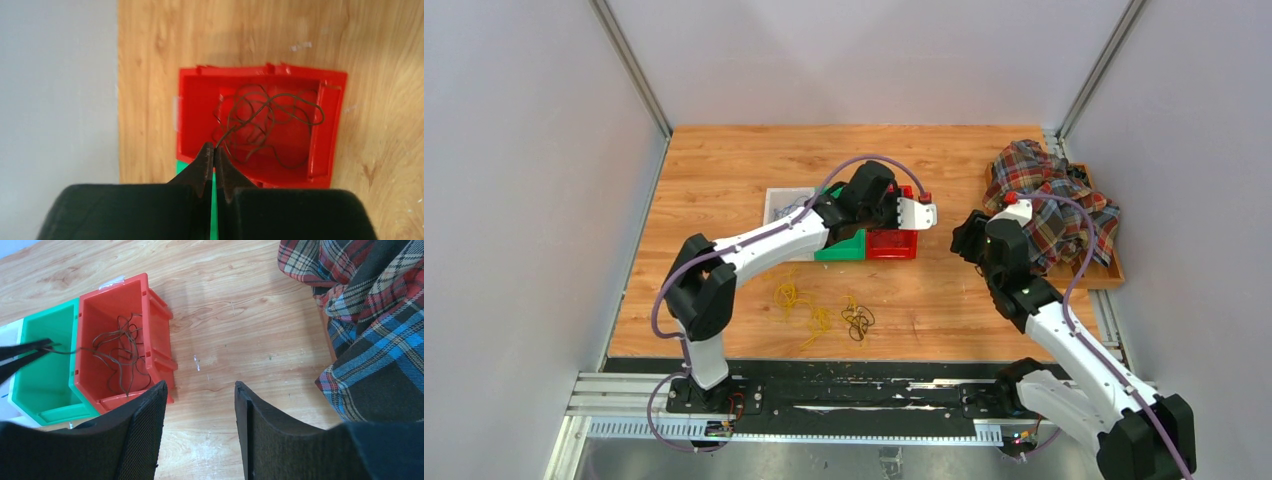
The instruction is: Untangle the cables
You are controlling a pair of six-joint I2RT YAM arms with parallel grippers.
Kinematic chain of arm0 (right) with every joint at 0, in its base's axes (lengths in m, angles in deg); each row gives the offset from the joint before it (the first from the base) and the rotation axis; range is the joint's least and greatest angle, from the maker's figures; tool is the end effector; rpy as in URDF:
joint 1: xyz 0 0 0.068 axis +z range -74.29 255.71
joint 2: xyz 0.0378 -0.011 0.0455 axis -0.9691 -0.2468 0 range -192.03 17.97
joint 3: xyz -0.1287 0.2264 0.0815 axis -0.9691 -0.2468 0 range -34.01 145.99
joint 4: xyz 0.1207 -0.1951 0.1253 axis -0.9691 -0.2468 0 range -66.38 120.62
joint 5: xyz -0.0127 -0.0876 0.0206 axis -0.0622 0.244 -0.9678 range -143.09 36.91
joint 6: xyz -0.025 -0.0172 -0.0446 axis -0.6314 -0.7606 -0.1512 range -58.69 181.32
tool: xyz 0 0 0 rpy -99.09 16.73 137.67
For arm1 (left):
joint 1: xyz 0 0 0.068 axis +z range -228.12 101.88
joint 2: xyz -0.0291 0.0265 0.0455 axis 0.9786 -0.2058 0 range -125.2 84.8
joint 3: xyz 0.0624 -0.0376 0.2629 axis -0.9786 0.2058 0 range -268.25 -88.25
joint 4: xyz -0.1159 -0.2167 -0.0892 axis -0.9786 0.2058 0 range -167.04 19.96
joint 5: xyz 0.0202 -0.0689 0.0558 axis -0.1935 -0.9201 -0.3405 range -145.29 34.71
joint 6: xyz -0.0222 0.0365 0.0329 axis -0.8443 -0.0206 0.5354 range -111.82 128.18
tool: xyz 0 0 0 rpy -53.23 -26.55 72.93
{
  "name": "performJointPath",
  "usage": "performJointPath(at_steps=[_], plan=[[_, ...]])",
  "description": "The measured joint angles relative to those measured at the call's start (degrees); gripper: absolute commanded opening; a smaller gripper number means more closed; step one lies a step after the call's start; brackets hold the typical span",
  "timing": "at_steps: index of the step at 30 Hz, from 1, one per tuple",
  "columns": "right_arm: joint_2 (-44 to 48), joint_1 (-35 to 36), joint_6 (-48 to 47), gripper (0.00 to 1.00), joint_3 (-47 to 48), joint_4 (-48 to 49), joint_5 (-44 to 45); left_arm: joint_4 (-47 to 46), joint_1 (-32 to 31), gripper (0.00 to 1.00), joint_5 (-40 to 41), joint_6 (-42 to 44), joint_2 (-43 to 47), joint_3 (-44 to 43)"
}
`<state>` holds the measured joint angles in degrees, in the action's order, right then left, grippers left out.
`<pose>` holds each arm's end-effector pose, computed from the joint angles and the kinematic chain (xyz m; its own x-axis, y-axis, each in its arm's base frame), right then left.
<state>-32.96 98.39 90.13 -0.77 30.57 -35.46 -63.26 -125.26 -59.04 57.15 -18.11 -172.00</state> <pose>0.1960 0.0702 0.2683 -0.2952 0.3744 -0.8790 0.0466 0.9246 0.3782 0.2853 -0.3109 0.2875 0.3371 0.7433 -0.5777 0.7837 0.1184 0.6097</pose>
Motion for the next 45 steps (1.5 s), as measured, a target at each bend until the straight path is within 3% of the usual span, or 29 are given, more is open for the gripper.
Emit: performJointPath(at_steps=[15,16,21,25,29,34,39,42,45], plan=[[-0.55,-2.01,0.22,0.51,-0.11,-0.35,-2.21,-0.31,1.27,0.01,3.96,5.46,-12.35,-0.85],[-0.61,-2.08,0.24,0.51,-0.11,-0.33,-2.27,-0.61,1.49,0.05,3.78,5.46,-13.09,-1.42],[-0.90,-2.14,0.28,0.51,-0.11,-0.50,-3.04,-0.11,2.84,0.43,2.25,5.70,-15.52,-5.22],[-0.90,-2.21,0.24,0.51,-0.11,-0.72,-3.21,4.70,3.87,0.58,-0.74,4.94,-15.47,-10.67],[-1.27,-2.21,0.00,0.52,-0.09,-0.85,-3.93,11.96,4.33,0.82,-3.76,4.98,-14.10,-14.58],[-1.55,-2.23,-0.79,0.54,1.07,-1.92,-4.85,22.08,4.35,0.86,-7.19,4.00,-12.96,-21.03],[-1.44,-2.21,-1.77,0.55,2.29,-2.05,-7.23,28.33,5.16,0.88,-9.94,2.25,-7.69,-21.92],[-1.60,-1.11,-2.05,0.55,2.69,-2.51,-8.20,31.28,5.70,0.88,-12.04,1.81,-1.33,-18.27],[-2.34,1.66,-2.43,0.52,2.82,-2.89,-8.24,33.62,5.88,0.84,-15.04,1.84,7.80,-9.29]])
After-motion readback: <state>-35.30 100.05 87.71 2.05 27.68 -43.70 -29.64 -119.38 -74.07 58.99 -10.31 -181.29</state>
